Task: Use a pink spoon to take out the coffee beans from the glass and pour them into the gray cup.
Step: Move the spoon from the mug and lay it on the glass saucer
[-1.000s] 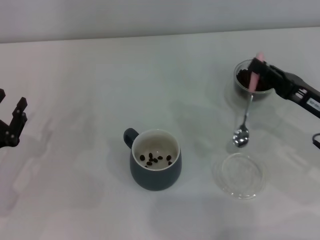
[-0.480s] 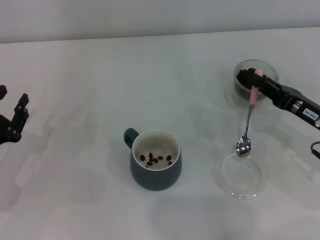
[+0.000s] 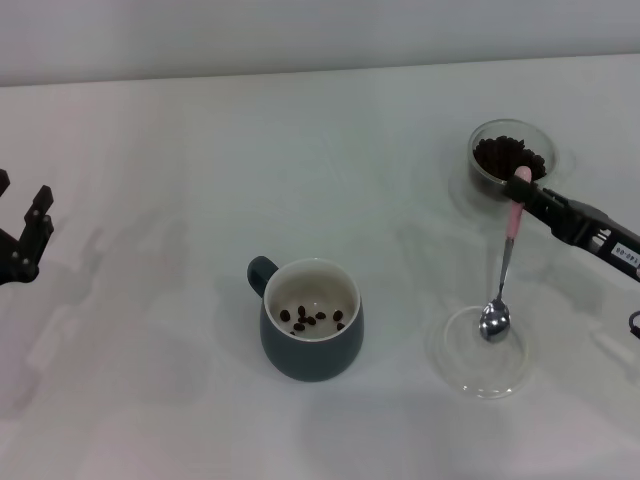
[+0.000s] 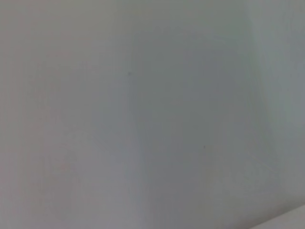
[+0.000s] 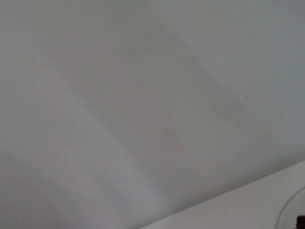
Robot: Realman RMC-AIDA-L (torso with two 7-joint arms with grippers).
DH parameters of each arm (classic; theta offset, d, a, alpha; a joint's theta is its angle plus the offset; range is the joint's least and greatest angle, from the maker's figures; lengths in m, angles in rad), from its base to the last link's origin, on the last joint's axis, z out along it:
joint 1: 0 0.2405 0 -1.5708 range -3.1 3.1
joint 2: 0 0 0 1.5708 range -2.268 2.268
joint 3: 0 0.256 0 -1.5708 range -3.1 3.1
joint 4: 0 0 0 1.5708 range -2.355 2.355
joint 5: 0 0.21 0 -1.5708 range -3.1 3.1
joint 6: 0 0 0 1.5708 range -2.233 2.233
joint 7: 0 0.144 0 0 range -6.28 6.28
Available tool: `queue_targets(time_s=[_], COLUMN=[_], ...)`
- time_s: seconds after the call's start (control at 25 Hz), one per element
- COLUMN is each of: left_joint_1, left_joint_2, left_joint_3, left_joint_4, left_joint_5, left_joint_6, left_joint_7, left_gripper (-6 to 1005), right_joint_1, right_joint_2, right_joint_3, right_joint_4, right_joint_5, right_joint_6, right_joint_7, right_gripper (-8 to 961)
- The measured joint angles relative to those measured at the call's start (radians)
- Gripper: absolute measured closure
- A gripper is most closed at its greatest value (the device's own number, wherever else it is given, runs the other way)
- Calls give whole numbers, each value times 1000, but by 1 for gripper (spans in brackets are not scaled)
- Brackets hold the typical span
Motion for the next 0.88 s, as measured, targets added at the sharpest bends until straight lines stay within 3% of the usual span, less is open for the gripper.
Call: queue_targets(time_s=[0.88], left_joint_1=[-3], left_joint_2=[0], left_joint_3=[-2], left_joint_4=[1], left_joint_5=[-2], left_joint_6=[-1], left_joint_7=[20], left_gripper=[542], right_joint_1=[-9], right_joint_2=[0], right_joint_3=[-17], right_joint_4=[82], right_joint_5=[0], right_joint_6=[-34], right_joint_7=[-36], right_gripper=[781])
